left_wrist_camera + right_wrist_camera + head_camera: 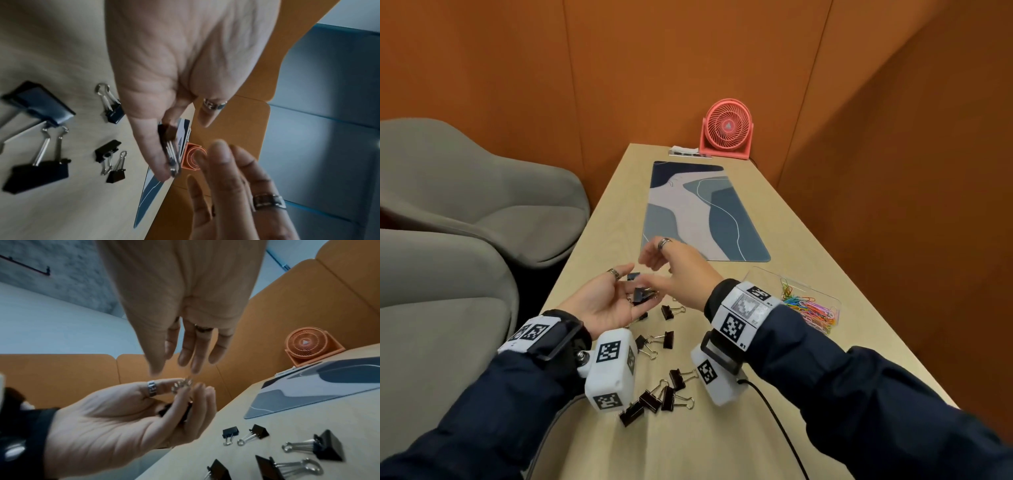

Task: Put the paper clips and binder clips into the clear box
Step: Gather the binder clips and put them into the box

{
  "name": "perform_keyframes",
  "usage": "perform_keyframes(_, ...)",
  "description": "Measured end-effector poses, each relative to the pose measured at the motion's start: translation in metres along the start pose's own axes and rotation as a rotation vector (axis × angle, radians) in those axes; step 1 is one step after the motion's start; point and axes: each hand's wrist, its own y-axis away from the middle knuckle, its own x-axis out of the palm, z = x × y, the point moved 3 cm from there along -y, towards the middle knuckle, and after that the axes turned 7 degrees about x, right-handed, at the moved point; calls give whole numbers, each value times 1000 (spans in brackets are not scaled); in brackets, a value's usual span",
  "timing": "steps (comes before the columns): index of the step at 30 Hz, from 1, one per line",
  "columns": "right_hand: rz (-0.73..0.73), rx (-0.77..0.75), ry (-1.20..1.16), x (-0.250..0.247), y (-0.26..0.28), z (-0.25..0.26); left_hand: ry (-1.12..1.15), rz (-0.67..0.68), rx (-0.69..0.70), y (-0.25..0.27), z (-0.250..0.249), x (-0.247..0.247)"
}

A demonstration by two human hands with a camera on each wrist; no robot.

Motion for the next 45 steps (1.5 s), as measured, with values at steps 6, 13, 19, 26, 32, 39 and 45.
perform_keyframes(6,-4,364,213,-4,-20,-43,34,-74,0,3,-6,-11)
perform_keyframes(13,373,480,700,28,-24,-77,-35,-97,-3,0,-6,-22)
perform_keyframes(19,343,509,730,31,-28,-81,-46,-97,-11,-3,-5,-23)
perform_keyframes(26,129,435,460,13,-18,-60,-59,-103,-3,-8,-4,-22)
perform_keyframes(32,81,176,262,11,1,-14,-57,-48,14,-13,1,-12)
perform_keyframes(39,17,233,350,-32,28,-27,-92,40,10,-11,7,14)
perform_keyframes(45,112,527,669,-95,66,-84,-296,127,-13,-13,13,61)
